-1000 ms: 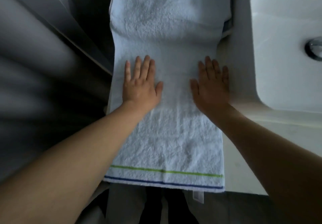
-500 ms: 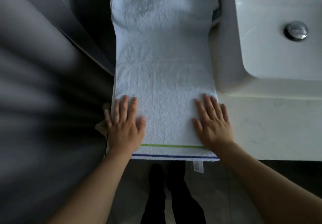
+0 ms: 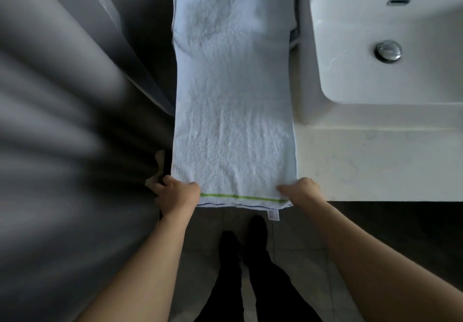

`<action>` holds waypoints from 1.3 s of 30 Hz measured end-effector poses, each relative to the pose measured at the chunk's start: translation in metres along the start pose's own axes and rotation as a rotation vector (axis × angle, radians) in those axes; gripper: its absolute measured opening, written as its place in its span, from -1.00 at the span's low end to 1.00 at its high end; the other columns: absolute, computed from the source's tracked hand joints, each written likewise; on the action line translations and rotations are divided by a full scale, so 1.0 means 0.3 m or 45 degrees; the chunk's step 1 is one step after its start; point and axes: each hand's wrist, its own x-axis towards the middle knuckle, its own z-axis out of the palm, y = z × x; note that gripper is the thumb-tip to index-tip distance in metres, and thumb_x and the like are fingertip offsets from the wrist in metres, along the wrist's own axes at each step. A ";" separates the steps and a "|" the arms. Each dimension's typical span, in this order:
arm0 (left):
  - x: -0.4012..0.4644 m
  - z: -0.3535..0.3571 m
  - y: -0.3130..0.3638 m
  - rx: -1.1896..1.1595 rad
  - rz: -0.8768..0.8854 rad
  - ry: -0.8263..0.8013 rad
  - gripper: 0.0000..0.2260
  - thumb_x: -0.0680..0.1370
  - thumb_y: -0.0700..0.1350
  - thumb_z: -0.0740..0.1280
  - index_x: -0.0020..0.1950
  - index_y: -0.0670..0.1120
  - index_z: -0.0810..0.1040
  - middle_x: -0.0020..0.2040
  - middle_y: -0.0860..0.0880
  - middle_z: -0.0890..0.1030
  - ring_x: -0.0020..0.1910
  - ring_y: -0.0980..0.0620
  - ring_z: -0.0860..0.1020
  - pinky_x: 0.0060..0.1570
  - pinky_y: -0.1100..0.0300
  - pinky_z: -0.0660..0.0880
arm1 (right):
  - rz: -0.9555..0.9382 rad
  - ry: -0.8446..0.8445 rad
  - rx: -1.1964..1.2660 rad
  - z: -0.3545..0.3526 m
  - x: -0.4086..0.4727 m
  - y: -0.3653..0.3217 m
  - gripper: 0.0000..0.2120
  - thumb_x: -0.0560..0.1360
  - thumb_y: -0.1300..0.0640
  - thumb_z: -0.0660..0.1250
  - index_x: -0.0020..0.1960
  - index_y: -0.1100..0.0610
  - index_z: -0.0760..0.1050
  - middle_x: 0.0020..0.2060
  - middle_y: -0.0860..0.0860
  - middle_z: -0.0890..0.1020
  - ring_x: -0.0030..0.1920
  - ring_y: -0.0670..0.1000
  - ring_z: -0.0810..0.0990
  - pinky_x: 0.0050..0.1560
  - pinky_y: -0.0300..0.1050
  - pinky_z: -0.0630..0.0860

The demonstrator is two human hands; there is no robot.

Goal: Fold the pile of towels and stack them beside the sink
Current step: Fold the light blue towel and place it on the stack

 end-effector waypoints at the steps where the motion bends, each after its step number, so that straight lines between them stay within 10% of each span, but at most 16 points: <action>1: -0.005 0.007 -0.004 -0.046 -0.022 -0.006 -0.44 0.51 -0.04 0.33 0.43 -0.20 0.24 0.40 -0.25 0.21 0.22 -0.34 0.43 0.12 -0.04 0.46 | -0.025 -0.015 -0.012 -0.001 -0.004 0.004 -0.73 0.43 0.00 0.37 -0.04 0.18 0.46 -0.10 0.08 0.52 -0.09 0.11 0.50 -0.18 -0.15 0.38; 9: -0.016 0.022 -0.057 -0.472 -0.332 -0.103 -0.47 0.48 -0.24 0.37 0.40 -0.30 0.30 0.24 -0.29 0.52 0.11 -0.28 0.58 0.08 -0.07 0.59 | -0.230 0.097 0.349 -0.049 -0.074 0.040 -0.78 0.62 0.02 0.14 0.05 0.20 0.34 -0.12 0.10 0.49 -0.14 0.10 0.48 -0.16 -0.07 0.36; 14: -0.061 0.011 -0.056 -0.619 -0.278 -0.367 -0.69 0.52 -0.25 0.23 0.23 -0.30 0.55 0.00 -0.21 0.61 -0.13 -0.13 0.56 -0.24 0.16 0.47 | 0.067 -0.367 0.963 -0.119 -0.106 -0.011 -0.83 0.56 0.25 0.27 0.10 0.32 0.48 -0.08 0.24 0.64 -0.22 0.16 0.63 -0.32 -0.10 0.56; 20: -0.090 -0.119 0.031 -1.133 -0.371 -0.320 -0.73 0.54 -0.13 0.28 0.21 -0.16 0.55 0.11 -0.21 0.62 0.08 -0.25 0.61 0.04 -0.14 0.60 | 0.225 -0.565 1.492 -0.236 -0.107 -0.062 -0.92 0.62 0.29 0.18 0.00 0.28 0.43 -0.19 0.18 0.58 -0.32 0.08 0.60 -0.52 -0.16 0.55; 27: -0.124 -0.256 0.236 -1.536 -0.199 -0.333 -0.82 0.62 -0.21 0.16 -0.09 -0.21 0.51 -0.47 -0.08 0.60 -0.57 0.12 0.55 -0.59 0.35 0.43 | 0.188 -0.469 2.080 -0.384 -0.097 -0.200 -0.66 0.55 0.49 -0.06 0.07 0.21 0.39 -0.15 0.21 0.42 -0.57 0.00 0.40 -0.60 -0.31 0.40; 35: -0.053 -0.329 0.401 -1.339 0.195 -0.289 -0.63 0.55 -0.46 0.17 0.27 -0.18 0.52 -0.05 -0.12 0.66 -0.09 -0.03 0.66 -0.08 0.19 0.62 | 0.237 -0.447 1.964 -0.479 -0.034 -0.354 -0.79 0.62 0.37 0.06 -0.01 0.24 0.46 -0.10 0.14 0.50 -0.31 0.01 0.43 -0.52 -0.26 0.42; 39: 0.046 -0.352 0.482 -1.076 0.403 -0.026 -0.65 0.52 -0.31 0.39 0.30 -0.19 0.53 -0.09 -0.03 0.70 -0.07 0.05 0.66 0.02 0.20 0.60 | 0.029 -0.394 2.066 -0.547 0.029 -0.444 -0.47 0.50 0.53 -0.14 0.28 0.20 0.40 0.02 0.18 0.49 -0.19 0.04 0.49 -0.13 -0.21 0.51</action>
